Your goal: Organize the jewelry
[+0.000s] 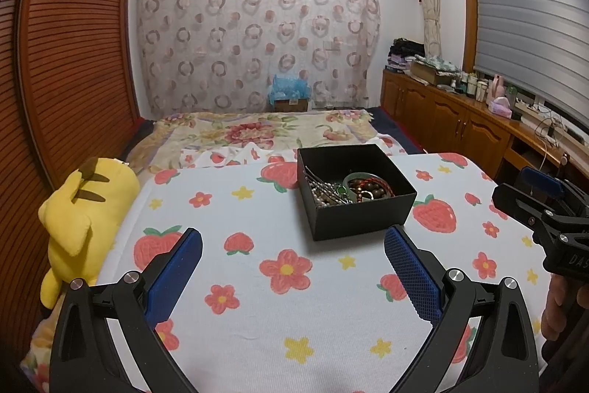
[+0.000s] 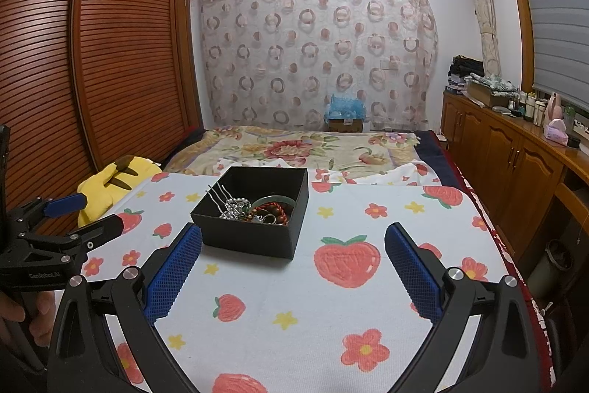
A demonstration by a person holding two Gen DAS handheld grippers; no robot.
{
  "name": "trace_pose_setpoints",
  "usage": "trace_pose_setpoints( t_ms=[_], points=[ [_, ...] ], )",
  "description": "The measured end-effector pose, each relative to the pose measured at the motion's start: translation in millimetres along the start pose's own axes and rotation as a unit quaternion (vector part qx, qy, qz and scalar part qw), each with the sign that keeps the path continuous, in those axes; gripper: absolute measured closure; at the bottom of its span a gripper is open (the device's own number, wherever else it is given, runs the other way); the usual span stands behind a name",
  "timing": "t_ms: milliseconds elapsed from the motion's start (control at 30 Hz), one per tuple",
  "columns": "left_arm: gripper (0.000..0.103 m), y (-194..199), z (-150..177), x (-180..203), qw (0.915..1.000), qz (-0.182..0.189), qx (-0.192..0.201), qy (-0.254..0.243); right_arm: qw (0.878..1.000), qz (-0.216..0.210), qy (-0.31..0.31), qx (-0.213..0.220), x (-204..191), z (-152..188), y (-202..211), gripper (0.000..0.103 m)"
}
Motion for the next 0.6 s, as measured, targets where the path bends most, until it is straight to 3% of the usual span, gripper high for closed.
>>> trace_pose_setpoints(
  t_ms=[600],
  points=[
    [0.008, 2.7, -0.6, 2.8, 1.0000, 0.002, 0.000, 0.000, 1.000, 0.001, 0.000, 0.001, 0.8, 0.5, 0.0, 0.003]
  ],
)
Point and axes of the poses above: each gripper's, at about its wrist camera, not at the fingertips, and y roughly against the way its jaws point, x to its right, z to its underside, the point moved 7 cm from there along -y, roughly the way its jaws point, and after that the axes turned 13 degrees about y, right-handed, at the moved point
